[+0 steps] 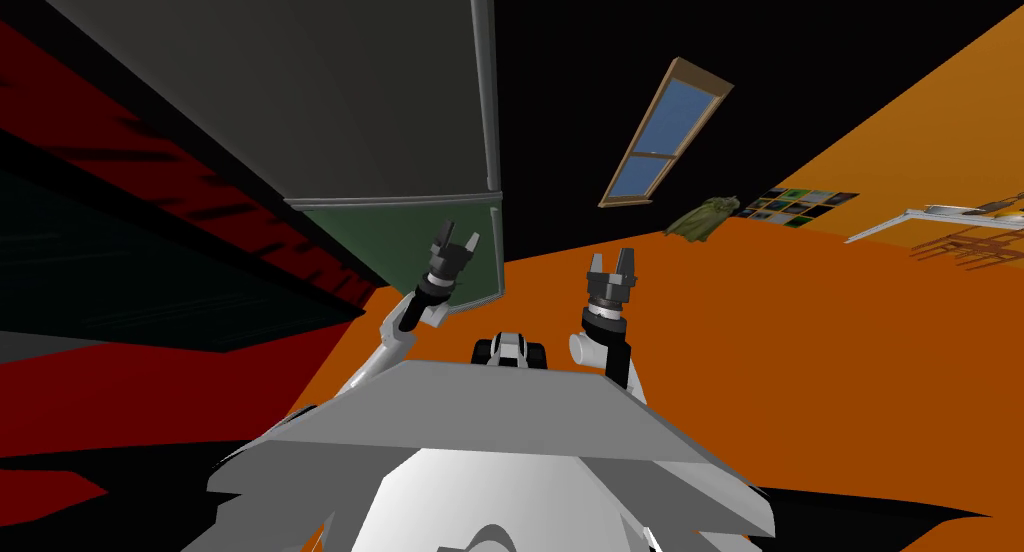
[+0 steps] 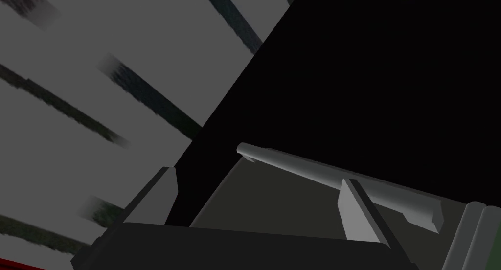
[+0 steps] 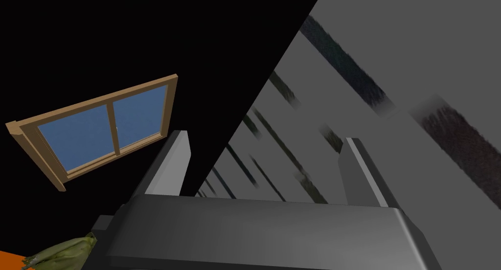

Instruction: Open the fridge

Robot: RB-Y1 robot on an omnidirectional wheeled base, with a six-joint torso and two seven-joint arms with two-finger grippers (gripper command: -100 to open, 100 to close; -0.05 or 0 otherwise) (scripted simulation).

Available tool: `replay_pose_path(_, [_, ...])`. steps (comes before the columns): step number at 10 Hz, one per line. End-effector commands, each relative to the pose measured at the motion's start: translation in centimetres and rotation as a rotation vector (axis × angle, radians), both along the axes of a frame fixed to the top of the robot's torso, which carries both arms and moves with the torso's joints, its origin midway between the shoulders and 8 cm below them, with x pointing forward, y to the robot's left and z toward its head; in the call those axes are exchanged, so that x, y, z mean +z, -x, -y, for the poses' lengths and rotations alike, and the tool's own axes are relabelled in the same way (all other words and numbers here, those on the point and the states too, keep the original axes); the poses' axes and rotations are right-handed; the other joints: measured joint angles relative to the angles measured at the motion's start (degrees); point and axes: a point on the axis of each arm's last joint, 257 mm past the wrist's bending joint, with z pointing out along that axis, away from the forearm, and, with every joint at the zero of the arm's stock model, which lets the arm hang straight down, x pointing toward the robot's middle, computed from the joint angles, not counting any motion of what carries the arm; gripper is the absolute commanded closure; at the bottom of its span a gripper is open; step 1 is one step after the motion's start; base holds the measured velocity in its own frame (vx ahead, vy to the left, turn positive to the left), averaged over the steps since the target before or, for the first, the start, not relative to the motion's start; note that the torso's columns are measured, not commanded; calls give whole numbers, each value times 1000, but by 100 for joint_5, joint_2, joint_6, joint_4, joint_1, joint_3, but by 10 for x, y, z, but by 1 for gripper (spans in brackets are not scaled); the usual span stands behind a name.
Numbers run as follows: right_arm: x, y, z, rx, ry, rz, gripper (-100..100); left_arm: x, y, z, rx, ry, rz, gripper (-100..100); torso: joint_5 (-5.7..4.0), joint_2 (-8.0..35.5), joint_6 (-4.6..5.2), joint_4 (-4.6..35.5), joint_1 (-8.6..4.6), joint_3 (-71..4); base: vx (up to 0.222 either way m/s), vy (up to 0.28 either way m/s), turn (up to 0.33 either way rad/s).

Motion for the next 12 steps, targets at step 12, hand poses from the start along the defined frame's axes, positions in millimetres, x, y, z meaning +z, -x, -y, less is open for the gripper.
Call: replay_pose_path(12, [0, 0, 0, 0, 0, 0, 0, 6, -35, 50, -211, -235, -16, -100, 0, 4, 0, 1, -1, 3, 46, -10, 0])
